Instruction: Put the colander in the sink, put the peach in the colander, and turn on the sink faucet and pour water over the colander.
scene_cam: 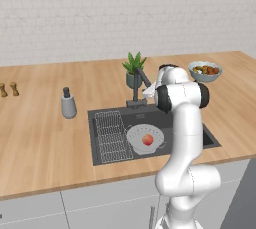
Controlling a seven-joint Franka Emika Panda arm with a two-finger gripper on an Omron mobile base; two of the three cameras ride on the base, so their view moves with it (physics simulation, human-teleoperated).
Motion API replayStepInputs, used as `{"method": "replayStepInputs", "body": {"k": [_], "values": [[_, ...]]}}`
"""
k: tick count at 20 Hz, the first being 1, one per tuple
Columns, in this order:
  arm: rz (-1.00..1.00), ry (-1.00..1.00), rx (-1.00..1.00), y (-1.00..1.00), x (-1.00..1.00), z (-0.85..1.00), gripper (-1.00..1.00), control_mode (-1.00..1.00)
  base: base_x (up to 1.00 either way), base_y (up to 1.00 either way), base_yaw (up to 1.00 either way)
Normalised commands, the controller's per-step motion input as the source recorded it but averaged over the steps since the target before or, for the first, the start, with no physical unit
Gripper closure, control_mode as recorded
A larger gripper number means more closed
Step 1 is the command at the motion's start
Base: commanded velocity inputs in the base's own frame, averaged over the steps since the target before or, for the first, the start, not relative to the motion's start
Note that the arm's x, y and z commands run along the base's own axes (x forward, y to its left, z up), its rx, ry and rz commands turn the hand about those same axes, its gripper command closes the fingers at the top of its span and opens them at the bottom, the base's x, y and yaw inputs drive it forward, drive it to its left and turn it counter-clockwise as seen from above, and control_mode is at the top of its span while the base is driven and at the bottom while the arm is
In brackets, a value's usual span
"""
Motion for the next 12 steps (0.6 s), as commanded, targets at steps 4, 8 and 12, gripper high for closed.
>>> {"method": "replayStepInputs", "body": {"k": [4,8,12], "values": [[-0.05,0.07,0.00,-0.60,0.00,-0.34,1.00,-1.00,0.00,0.00,0.00],[-0.05,0.05,0.00,-0.64,0.00,-0.36,1.00,-1.00,0.00,0.00,0.00],[-0.05,0.01,0.00,-0.64,0.00,-0.36,1.00,-1.00,0.00,0.00,0.00]]}}
